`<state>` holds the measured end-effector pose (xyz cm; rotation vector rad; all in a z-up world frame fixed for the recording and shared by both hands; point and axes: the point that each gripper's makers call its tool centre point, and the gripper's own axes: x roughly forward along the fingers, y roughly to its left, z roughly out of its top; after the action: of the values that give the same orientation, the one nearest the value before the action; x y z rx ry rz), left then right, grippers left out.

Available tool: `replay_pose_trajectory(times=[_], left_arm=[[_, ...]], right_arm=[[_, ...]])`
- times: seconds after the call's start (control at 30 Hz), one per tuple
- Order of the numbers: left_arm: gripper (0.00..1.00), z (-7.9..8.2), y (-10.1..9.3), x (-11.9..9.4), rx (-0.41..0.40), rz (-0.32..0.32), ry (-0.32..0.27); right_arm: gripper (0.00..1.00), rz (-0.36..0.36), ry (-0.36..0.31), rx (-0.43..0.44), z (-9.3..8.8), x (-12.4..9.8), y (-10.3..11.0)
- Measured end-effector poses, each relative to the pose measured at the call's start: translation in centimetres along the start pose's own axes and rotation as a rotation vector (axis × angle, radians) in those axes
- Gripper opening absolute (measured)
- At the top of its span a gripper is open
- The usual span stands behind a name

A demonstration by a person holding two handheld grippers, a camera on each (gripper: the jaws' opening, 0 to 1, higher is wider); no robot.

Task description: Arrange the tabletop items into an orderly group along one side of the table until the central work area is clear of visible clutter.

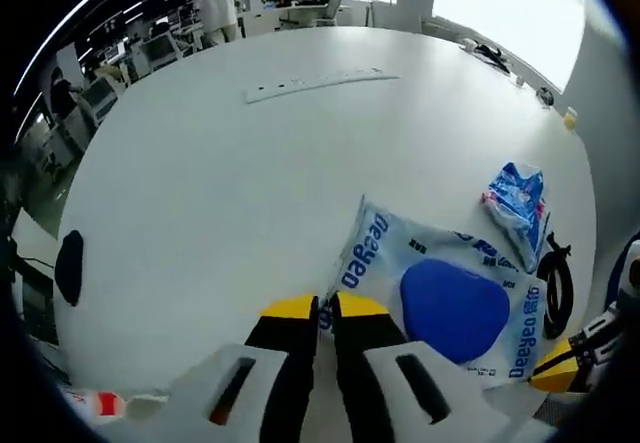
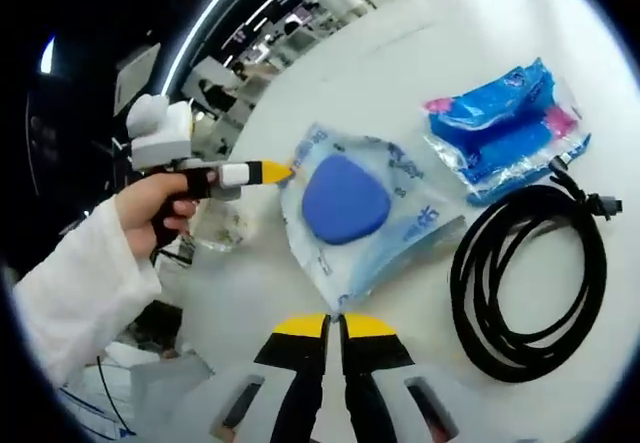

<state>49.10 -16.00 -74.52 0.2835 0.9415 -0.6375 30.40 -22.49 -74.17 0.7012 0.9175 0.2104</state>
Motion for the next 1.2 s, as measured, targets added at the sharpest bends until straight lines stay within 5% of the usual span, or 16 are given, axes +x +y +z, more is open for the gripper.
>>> replay_pose_trajectory(times=[0.23,0.63,0.93,1.2], left_arm=[[0.00,0.3,0.3,-1.7,-0.079,-0.001,-0.013],[0.00,1.2,0.1,-7.7,-0.182,-0.005,-0.176],[0.00,0.3,-0.6,-11.1,-0.229,0.004,-0.258],[0.00,-1.5,-1.5,-11.6,-0.286,0.007,-0.305]], right_arm=[[0.00,0.016,-0.039,-0.047,2.0,-0.6,0.5],[0.00,0.051,-0.093,-0.128,5.1,-2.6,0.5],[0.00,0.067,-0.118,-0.178,8.1,-3.4,0.3],[0.00,0.070,-0.138,-0.188,9.9,-3.7,0.2]])
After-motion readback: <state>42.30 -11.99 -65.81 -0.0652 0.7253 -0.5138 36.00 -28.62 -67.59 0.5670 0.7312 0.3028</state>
